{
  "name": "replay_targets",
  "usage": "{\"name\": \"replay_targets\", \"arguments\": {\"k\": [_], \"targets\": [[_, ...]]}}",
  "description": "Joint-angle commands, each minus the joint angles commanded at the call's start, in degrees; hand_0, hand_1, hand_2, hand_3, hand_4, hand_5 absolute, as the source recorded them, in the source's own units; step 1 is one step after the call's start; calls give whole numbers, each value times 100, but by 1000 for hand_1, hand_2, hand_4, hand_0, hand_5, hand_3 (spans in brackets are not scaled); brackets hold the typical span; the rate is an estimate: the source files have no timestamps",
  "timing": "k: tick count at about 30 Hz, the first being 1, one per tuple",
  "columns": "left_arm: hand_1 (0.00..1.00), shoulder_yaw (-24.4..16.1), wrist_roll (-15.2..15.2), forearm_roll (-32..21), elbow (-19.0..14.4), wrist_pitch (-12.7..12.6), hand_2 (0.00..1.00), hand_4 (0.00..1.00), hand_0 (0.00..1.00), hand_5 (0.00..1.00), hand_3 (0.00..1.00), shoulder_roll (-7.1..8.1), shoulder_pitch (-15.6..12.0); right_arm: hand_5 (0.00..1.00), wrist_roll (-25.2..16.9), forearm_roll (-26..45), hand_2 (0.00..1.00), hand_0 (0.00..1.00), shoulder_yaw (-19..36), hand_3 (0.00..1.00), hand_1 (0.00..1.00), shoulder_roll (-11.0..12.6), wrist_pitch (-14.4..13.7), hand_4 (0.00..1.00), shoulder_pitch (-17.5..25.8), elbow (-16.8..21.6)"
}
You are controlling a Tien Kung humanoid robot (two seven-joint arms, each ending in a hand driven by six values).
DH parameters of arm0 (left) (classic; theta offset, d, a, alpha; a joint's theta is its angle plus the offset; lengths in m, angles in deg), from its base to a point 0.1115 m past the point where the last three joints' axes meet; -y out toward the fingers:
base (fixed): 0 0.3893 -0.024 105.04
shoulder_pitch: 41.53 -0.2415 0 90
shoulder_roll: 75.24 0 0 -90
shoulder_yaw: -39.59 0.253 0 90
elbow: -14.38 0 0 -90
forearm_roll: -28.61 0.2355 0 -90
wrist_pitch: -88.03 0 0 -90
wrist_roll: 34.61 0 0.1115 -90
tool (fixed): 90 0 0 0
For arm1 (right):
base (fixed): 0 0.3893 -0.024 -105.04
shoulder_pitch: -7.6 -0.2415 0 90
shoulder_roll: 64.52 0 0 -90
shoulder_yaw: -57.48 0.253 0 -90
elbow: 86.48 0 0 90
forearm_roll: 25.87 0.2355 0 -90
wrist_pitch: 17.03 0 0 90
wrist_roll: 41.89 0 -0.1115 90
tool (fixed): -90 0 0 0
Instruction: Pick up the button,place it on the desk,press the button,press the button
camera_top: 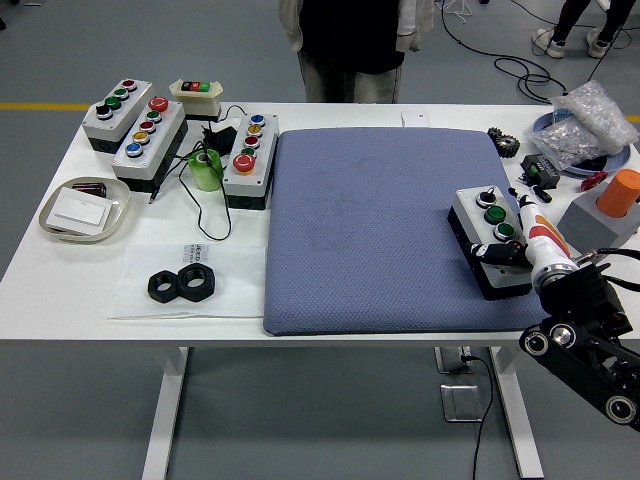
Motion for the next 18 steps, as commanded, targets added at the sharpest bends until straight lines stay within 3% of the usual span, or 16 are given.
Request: {"name": "replay_targets", "arguments": {"k": [2, 3, 8, 9, 15, 16, 18], "targets": [[777, -2, 0, 3, 1, 0, 846, 529, 736, 998, 760, 0, 1, 166, 16, -15, 794, 950, -32, 943, 755, 4, 68, 944, -26, -28], [777, -7, -2, 9, 2, 0, 846, 529, 737, 998, 760, -1, 1, 167, 24, -17, 658, 918, -52, 898, 652, 6, 98, 943, -40, -43], [777, -3, 1, 13, 4, 7, 846, 529, 737, 998, 760, 4, 14, 167, 57, -37, 658, 918, -193, 898, 652, 37, 325, 943, -126, -140], [777, 1, 3, 8, 4, 7, 846, 529, 737, 998, 760, 5, 17, 170, 66, -45, 553, 858, -220, 845, 536, 46, 357, 942, -143, -155], [777, 12, 11, -11, 5, 3, 846, 529, 737, 998, 760, 6, 25, 170, 125, -238, 553, 858, -358, 845, 536, 105, 525, 942, -232, -180], [777, 13, 11, -13, 5, 3, 846, 528, 738, 998, 760, 6, 25, 168, 125, -316, 493, 744, -400, 788, 451, 122, 594, 935, -258, -180], [777, 13, 11, -14, 5, 2, 846, 528, 738, 998, 760, 5, 26, 168, 125, -428, 493, 744, -461, 788, 451, 147, 726, 935, -296, -185]]}}
